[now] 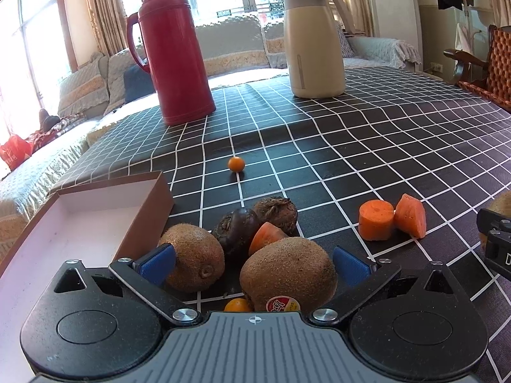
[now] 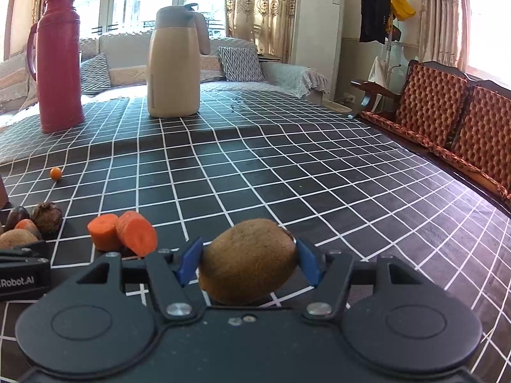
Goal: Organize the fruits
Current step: 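Grasp a stickered kiwi with the left tool while the right tool holds its kiwi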
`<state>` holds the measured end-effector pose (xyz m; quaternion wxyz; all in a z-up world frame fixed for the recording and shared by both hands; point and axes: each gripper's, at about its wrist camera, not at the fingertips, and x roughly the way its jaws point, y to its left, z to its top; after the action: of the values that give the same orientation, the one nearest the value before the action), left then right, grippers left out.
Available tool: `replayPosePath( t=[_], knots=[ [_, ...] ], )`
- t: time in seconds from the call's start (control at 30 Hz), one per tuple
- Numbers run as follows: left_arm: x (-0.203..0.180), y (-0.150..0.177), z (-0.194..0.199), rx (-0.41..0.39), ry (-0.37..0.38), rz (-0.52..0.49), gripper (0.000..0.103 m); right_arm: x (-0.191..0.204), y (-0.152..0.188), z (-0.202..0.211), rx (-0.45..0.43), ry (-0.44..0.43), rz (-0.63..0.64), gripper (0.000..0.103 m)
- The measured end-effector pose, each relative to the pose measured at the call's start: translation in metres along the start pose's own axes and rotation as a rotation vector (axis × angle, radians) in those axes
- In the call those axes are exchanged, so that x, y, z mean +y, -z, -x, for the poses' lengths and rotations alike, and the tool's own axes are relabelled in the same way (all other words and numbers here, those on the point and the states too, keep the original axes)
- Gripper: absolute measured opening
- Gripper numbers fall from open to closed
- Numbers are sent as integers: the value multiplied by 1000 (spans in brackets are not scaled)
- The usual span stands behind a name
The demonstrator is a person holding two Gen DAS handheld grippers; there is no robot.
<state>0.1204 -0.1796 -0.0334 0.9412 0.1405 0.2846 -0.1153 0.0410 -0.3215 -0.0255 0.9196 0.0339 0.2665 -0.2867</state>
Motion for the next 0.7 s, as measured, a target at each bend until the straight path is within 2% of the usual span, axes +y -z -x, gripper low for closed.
replayPosePath(
  t=[0.27, 0.5, 0.57, 0.6, 0.63, 0.7],
  knots=[
    [7, 7, 4, -21, 33, 45, 103, 4, -2, 3, 9, -30, -16, 63],
    [-3, 7, 2, -26, 2, 0, 102, 5, -2, 4, 22, -59, -17, 63],
    [-7, 9, 8, -48, 0, -27, 87, 6, -1, 3, 26, -64, -17, 63],
    [-10, 10, 13, -61, 11, -56, 62, 6, 1, 3, 35, -67, -20, 63],
    [-12, 11, 17, -59, 31, -69, 57, 6, 1, 3, 35, -67, -20, 63],
    [-12, 12, 20, -62, 28, -72, 57, 7, 1, 3, 43, -74, -27, 63]
  ],
)
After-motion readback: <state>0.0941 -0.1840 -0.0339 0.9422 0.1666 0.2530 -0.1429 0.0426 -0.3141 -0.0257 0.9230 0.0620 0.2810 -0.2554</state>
